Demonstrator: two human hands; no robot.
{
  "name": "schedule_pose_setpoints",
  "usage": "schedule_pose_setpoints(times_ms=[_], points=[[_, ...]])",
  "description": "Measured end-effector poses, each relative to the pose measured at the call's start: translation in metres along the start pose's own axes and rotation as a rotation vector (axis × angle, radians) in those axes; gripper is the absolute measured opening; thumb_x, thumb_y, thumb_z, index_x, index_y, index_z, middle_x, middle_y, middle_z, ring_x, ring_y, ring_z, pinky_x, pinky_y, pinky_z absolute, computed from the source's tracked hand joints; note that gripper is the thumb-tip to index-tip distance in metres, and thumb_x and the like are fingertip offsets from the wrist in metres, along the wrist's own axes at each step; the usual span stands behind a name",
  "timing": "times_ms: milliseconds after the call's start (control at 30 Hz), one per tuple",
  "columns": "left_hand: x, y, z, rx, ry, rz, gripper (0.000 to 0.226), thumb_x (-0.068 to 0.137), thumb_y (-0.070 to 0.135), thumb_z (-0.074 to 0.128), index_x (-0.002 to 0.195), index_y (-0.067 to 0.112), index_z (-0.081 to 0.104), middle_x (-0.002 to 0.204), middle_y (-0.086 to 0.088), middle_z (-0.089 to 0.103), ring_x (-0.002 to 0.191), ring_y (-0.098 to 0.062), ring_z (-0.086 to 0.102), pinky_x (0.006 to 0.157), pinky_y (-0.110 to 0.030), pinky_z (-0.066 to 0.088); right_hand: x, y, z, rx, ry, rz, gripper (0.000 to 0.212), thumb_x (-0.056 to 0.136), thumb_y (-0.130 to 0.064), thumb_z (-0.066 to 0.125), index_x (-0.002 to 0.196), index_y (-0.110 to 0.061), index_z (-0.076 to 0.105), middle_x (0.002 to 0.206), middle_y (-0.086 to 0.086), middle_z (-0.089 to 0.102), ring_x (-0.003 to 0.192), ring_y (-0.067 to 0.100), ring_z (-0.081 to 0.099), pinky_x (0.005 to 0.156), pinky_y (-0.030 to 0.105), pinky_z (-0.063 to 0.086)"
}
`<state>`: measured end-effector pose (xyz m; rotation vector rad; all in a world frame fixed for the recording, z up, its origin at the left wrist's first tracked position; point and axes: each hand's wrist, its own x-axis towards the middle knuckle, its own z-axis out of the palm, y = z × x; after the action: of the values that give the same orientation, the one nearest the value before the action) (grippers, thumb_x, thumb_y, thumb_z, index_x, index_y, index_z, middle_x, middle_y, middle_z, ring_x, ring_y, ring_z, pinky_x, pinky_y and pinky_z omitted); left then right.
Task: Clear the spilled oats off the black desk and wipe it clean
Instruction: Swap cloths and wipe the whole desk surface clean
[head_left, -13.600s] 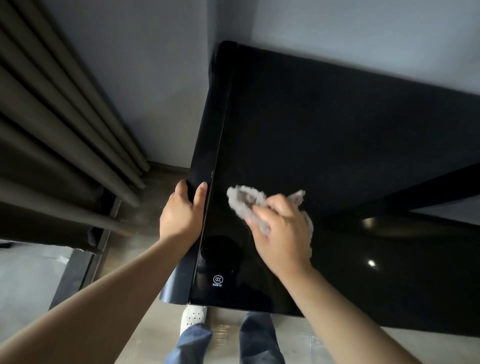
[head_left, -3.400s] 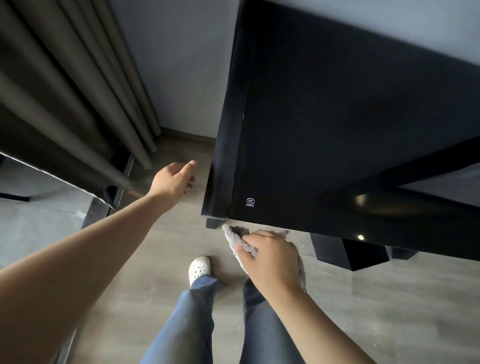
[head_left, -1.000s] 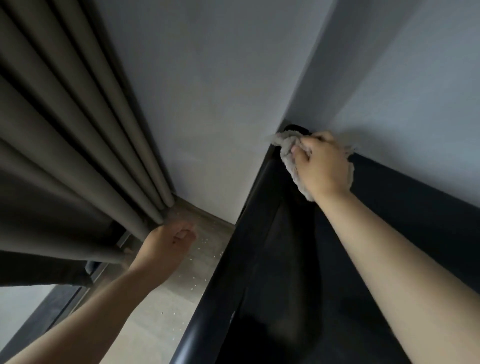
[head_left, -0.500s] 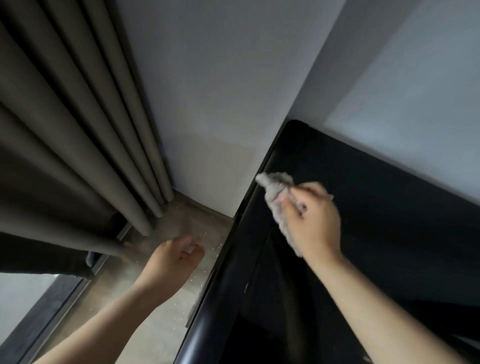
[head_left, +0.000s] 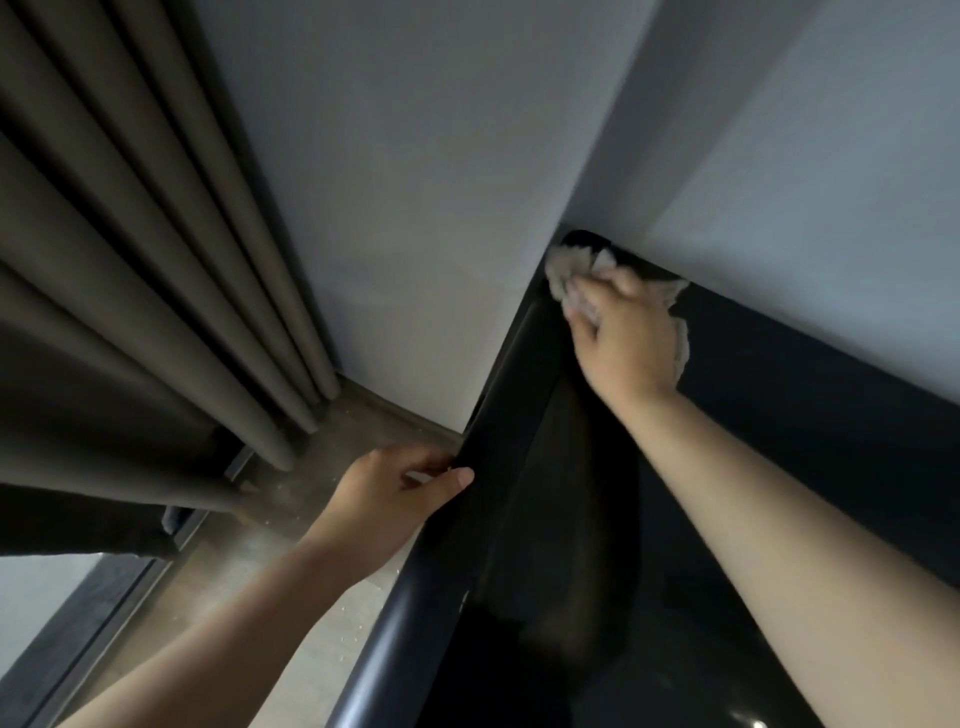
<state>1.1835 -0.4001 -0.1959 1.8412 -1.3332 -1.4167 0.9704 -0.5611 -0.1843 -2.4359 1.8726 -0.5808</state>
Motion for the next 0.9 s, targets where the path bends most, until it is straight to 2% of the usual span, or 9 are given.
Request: schedule_pose_setpoints(times_ms=[100, 233, 300, 367, 500, 667, 800, 833, 900], points=[[0.001, 0.002, 0.0, -0.01, 0.002, -0.019, 0.014, 0.079, 0.044, 0.071, 0.09, 0.036, 0.074, 0.081, 0.018, 0.072, 0.076, -0.004, 0.067, 0.082, -0.032, 0.055, -0.049, -0.015, -0.016, 0.124, -0.052, -0.066, 0.029, 0.088, -0.028, 0.065, 0.117, -0.022, 0.068, 0.118, -0.007, 0.061, 0.101, 0.014, 0.059, 0.077, 0.029, 0.051], [0.001, 0.002, 0.002, -0.044, 0.041, -0.029, 0.012, 0.078, 0.043, 0.073, 0.086, 0.034, 0.074, 0.072, 0.017, 0.07, 0.063, 0.002, 0.062, 0.072, -0.025, 0.052, -0.065, -0.024, -0.043, 0.548, -0.192, 0.072, 0.025, 0.089, -0.02, 0.067, 0.113, -0.022, 0.07, 0.111, -0.014, 0.064, 0.105, 0.0, 0.06, 0.088, 0.013, 0.046], [0.0, 0.001, 0.002, -0.03, 0.043, -0.005, 0.012, 0.08, 0.043, 0.071, 0.087, 0.034, 0.073, 0.07, 0.019, 0.069, 0.062, 0.004, 0.061, 0.067, -0.016, 0.046, -0.046, -0.021, -0.044, 0.497, -0.04, 0.132, 0.025, 0.09, -0.02, 0.064, 0.114, -0.022, 0.069, 0.109, -0.009, 0.064, 0.099, 0.003, 0.061, 0.083, 0.013, 0.046], [-0.005, 0.001, 0.0, 0.002, 0.056, 0.024, 0.011, 0.082, 0.043, 0.069, 0.089, 0.035, 0.073, 0.069, 0.02, 0.068, 0.063, 0.006, 0.061, 0.064, -0.011, 0.044, -0.019, -0.022, -0.033, 0.289, 0.04, 0.193, 0.026, 0.093, -0.028, 0.059, 0.117, -0.024, 0.066, 0.115, -0.004, 0.061, 0.1, 0.013, 0.06, 0.077, 0.025, 0.047], [-0.028, -0.011, -0.005, -0.038, 0.058, 0.018, 0.017, 0.082, 0.039, 0.07, 0.095, 0.029, 0.074, 0.084, 0.011, 0.072, 0.076, -0.005, 0.066, 0.076, -0.024, 0.053, -0.024, -0.055, -0.003, -0.023, -0.02, 0.182, 0.02, 0.091, -0.027, 0.059, 0.106, -0.018, 0.07, 0.121, 0.003, 0.058, 0.106, 0.025, 0.054, 0.076, 0.033, 0.044], [-0.07, -0.04, -0.032, 0.058, 0.143, 0.036, 0.005, 0.085, 0.029, 0.068, 0.085, 0.034, 0.069, 0.077, 0.019, 0.069, 0.077, 0.01, 0.061, 0.063, -0.004, 0.041, -0.122, -0.104, -0.022, 0.067, -0.03, -0.03, 0.012, 0.088, -0.027, 0.061, 0.091, -0.022, 0.07, 0.108, -0.006, 0.059, 0.097, 0.019, 0.054, 0.067, 0.031, 0.044], [-0.106, -0.066, -0.058, 0.162, 0.158, 0.052, 0.008, 0.087, 0.021, 0.066, 0.083, 0.028, 0.069, 0.081, 0.023, 0.067, 0.079, 0.006, 0.061, 0.063, -0.007, 0.044, -0.197, -0.133, -0.047, 0.193, -0.155, -0.132, 0.018, 0.086, -0.029, 0.065, 0.101, -0.026, 0.073, 0.103, -0.013, 0.061, 0.095, 0.01, 0.056, 0.067, 0.014, 0.033], [-0.114, -0.071, -0.063, 0.185, 0.145, 0.058, 0.011, 0.087, 0.02, 0.066, 0.084, 0.031, 0.067, 0.079, 0.019, 0.068, 0.081, 0.007, 0.061, 0.064, -0.007, 0.044, -0.201, -0.134, -0.053, 0.221, -0.209, -0.162, 0.02, 0.086, -0.032, 0.064, 0.103, -0.028, 0.072, 0.104, -0.016, 0.061, 0.095, 0.007, 0.057, 0.069, 0.013, 0.037], [-0.127, -0.081, -0.069, 0.242, 0.106, 0.065, 0.015, 0.086, 0.021, 0.065, 0.087, 0.036, 0.065, 0.08, 0.016, 0.068, 0.08, 0.004, 0.062, 0.063, -0.008, 0.042, -0.184, -0.126, -0.057, 0.332, -0.269, -0.107, 0.022, 0.087, -0.032, 0.063, 0.108, -0.029, 0.071, 0.107, -0.016, 0.061, 0.096, 0.008, 0.059, 0.075, 0.029, 0.052]])
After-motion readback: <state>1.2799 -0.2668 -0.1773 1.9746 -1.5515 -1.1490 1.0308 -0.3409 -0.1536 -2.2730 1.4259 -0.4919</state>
